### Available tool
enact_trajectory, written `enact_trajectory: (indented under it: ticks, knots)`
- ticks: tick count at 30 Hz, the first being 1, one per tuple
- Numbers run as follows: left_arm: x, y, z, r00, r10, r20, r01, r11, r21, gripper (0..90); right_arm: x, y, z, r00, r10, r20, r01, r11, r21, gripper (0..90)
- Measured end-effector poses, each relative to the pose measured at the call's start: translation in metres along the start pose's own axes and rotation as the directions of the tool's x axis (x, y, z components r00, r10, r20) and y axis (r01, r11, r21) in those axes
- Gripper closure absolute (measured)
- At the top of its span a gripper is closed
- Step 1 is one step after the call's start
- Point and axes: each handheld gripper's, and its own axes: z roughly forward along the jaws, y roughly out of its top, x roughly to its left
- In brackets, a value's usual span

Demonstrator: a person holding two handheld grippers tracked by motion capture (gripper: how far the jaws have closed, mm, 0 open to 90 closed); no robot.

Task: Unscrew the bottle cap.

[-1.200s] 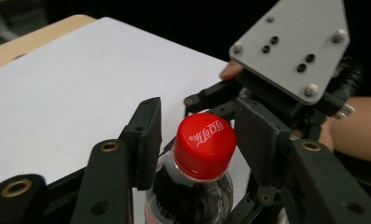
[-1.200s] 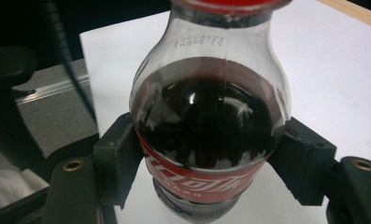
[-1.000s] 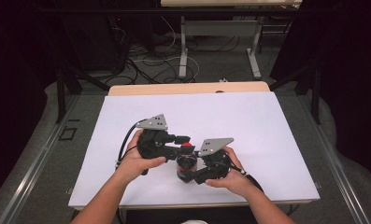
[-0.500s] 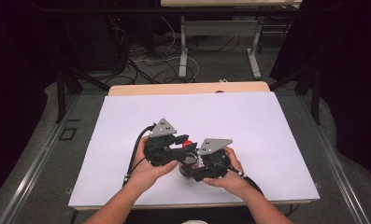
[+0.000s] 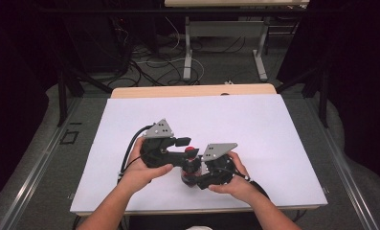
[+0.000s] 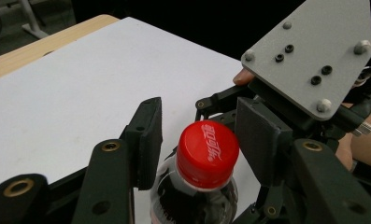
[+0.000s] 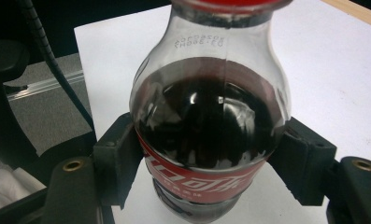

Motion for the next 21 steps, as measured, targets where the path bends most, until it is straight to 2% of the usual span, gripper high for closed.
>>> enact_trajectory:
  ticks: [4, 5, 8, 11, 13, 15, 17, 19, 21]
  knots:
    - [0.000, -0.001, 0.005, 0.9999, -0.003, 0.017, 0.003, 1.0000, -0.007, 59.4, 0.001, 0.000, 0.001, 1.0000, -0.003, 0.007, 0.003, 1.000, -0.001, 30.3]
    - [-0.001, -0.001, 0.006, 0.9998, -0.015, 0.015, 0.015, 0.9998, -0.009, 61.8, 0.001, 0.000, 0.001, 1.0000, -0.004, 0.006, 0.004, 1.000, -0.002, 30.4]
    - [-0.006, 0.000, 0.007, 0.9993, -0.014, -0.034, 0.013, 0.9999, -0.010, 63.7, 0.001, -0.001, 0.001, 1.0000, 0.002, 0.010, -0.002, 1.000, 0.006, 30.3]
    - [-0.013, 0.000, 0.009, 0.9940, -0.046, -0.099, 0.044, 0.9988, -0.024, 64.0, 0.001, -0.001, 0.001, 0.9996, 0.005, 0.027, -0.005, 1.000, 0.004, 30.4]
    - [-0.014, 0.001, 0.010, 0.9920, -0.052, -0.115, 0.049, 0.9984, -0.029, 63.9, 0.000, -0.001, 0.002, 0.9996, 0.007, 0.027, -0.007, 1.000, -0.005, 30.4]
    - [-0.013, 0.002, 0.009, 0.9926, -0.058, -0.107, 0.056, 0.9982, -0.020, 63.3, 0.000, -0.001, 0.001, 0.9995, 0.014, 0.028, -0.014, 1.000, -0.003, 30.3]
    - [-0.012, 0.003, 0.007, 0.9936, -0.069, -0.089, 0.067, 0.9975, -0.021, 54.9, -0.001, -0.001, 0.000, 0.9996, 0.015, 0.023, -0.015, 1.000, -0.003, 30.3]
    - [-0.010, 0.005, 0.001, 0.9970, -0.053, -0.056, 0.053, 0.9986, 0.003, 52.6, -0.001, 0.000, -0.001, 0.9998, 0.016, 0.012, -0.016, 1.000, -0.003, 30.3]
    - [-0.009, 0.006, -0.003, 0.9982, -0.046, -0.039, 0.046, 0.9989, -0.003, 51.5, -0.001, 0.000, -0.001, 0.9997, 0.016, 0.015, -0.016, 1.000, -0.015, 30.3]
